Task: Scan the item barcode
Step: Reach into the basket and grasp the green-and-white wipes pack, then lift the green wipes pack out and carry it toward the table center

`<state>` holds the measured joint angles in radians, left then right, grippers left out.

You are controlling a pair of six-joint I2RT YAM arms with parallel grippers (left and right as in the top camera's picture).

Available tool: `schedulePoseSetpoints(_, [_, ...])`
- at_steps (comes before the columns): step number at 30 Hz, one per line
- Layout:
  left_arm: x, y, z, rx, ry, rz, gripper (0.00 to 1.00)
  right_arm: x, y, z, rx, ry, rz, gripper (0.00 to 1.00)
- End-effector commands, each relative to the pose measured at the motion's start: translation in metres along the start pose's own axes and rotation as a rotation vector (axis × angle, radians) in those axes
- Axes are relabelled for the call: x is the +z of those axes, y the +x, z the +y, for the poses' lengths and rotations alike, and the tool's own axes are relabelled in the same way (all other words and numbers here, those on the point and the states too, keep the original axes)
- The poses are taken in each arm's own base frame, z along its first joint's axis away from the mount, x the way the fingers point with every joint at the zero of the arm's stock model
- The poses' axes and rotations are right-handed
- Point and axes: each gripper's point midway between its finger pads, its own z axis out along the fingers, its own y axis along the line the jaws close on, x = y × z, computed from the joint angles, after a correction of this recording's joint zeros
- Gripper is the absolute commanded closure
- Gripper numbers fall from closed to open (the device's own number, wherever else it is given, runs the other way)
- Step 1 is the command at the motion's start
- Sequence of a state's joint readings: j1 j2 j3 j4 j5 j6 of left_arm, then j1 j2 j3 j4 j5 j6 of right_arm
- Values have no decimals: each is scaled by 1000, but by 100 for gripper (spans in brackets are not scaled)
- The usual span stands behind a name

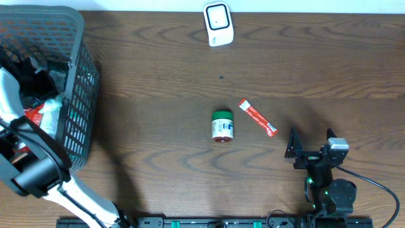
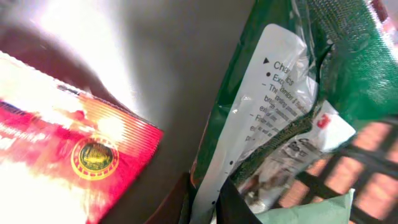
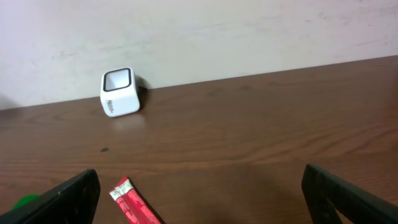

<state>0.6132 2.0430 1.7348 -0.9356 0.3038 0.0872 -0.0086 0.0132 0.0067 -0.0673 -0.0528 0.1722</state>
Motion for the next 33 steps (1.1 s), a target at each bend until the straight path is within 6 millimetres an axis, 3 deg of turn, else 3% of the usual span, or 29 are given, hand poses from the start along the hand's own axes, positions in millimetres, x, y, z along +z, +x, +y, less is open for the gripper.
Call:
schedulePoseSetpoints(1, [-32,-11,-15,-45,28,-80,93,0,2,1,6,-5,7,1])
schedulePoseSetpoints(8, [-87,-31,-18,-121,25,-249,93,0,2,1,6,-5,7,1])
schedulePoseSetpoints(9, [-109,-36,-16,-144,19,-312,93,0,2,1,6,-5,7,1])
schedulePoseSetpoints(17, [-202,-48,-11,-206,21,-576,93,0,2,1,6,-5,7,1])
schedulePoseSetpoints(22, [-283,-47,-24,-179,40,-808,93,0,2,1,6,-5,7,1])
schedulePoseSetpoints(26, [-357,-28,-47,-153,80,-1008,93,0,2,1,6,-5,7,1])
schedulePoseSetpoints(30, [-423,7,-71,-160,150,-1178,93,0,2,1,6,-5,7,1])
schedulePoseSetpoints(33, [-453,36,-96,-136,250,-1232,93,0,2,1,6,-5,7,1])
